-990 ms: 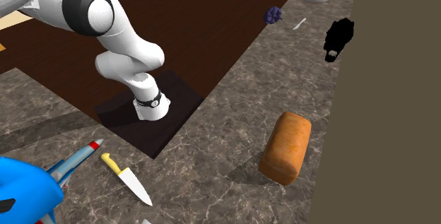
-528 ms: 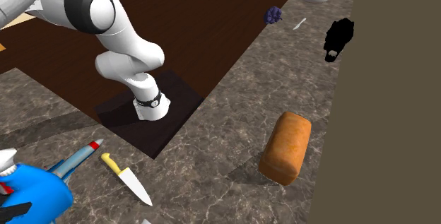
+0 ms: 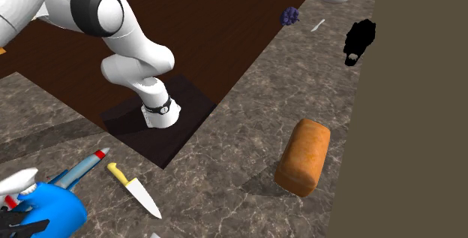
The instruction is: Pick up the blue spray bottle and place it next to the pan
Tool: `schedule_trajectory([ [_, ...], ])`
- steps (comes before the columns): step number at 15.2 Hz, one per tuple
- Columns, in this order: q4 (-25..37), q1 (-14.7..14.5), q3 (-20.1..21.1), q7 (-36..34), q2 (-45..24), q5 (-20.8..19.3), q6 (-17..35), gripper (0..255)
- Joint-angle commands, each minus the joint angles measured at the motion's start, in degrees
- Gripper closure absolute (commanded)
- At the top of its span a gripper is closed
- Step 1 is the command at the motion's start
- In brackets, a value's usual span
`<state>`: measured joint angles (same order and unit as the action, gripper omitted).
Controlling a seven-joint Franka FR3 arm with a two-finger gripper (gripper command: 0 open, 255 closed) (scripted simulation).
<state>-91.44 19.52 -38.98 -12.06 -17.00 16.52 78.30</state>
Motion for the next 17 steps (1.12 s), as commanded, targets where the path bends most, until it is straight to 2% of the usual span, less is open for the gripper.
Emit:
schedule_trajectory([
  [1, -1.6, -0.2, 0.1, 0.3, 0.0, 0.0, 1.6, 255],
  [17, -9.9, -0.2, 0.9, 3.0, -3.5, 2.1, 12.3, 255],
])
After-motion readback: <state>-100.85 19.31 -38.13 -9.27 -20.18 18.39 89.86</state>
